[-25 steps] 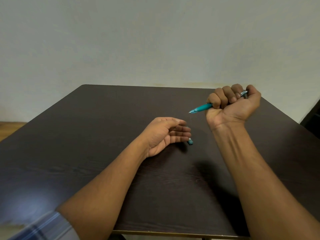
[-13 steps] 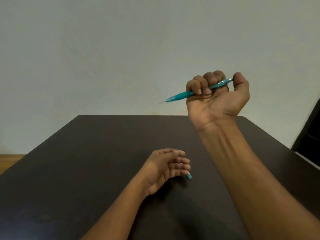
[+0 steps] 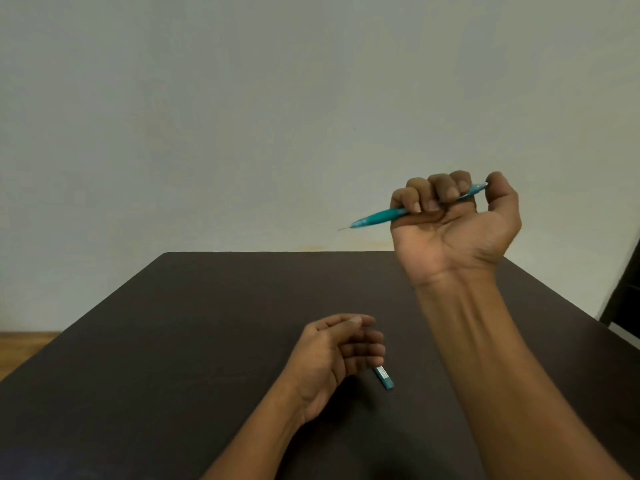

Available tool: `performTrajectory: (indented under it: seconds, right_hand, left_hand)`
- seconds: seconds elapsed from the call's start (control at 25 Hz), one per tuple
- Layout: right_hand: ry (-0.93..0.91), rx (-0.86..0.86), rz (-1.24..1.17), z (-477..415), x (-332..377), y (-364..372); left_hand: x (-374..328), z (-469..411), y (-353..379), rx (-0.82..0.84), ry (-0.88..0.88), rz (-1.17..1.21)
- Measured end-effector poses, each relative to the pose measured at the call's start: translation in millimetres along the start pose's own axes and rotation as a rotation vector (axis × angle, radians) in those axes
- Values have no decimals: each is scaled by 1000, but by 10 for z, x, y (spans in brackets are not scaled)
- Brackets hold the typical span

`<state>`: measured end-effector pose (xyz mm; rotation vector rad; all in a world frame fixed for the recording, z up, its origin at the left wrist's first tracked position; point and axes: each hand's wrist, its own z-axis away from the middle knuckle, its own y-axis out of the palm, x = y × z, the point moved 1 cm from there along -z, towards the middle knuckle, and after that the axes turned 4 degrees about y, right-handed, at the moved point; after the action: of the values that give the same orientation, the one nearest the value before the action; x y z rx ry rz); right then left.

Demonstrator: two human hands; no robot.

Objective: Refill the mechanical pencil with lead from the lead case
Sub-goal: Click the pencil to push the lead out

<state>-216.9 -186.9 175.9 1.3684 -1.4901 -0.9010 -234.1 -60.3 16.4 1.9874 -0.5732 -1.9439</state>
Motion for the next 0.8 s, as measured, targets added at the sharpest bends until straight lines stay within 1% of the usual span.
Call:
performTrajectory:
  seconds: [0.12,0.24,0.4,0.48,0.56,0.68,0.72,0.8]
  right_hand:
    - [35,118,-93,-43,26,-1]
    - [80,189,-107,-51,10,-25]
    - [152,187,-84,-56,-63,-118]
    - [156,170,-73,-61,-90,-145]
    - [136,156,-54,-78,-97,-152]
    - [125,181,-56,-89,-74,-130]
    - [126,196,-67,-91,-61,-115]
    - [129,211,-85,-95,-36,-73]
  left_hand:
    - [-23,13,55,30,7,97]
    - [-22,41,91,97,-14,151]
    - [-76,33,62,34,14,259]
    - [-101,18,36,0,48,297]
    - [-105,9,18,-52,98,251]
    - [-159,27,-8,-147,225,0]
    - [-238,25,0,-164,279,-76]
    - [-512,-31,78,-141,388,-167]
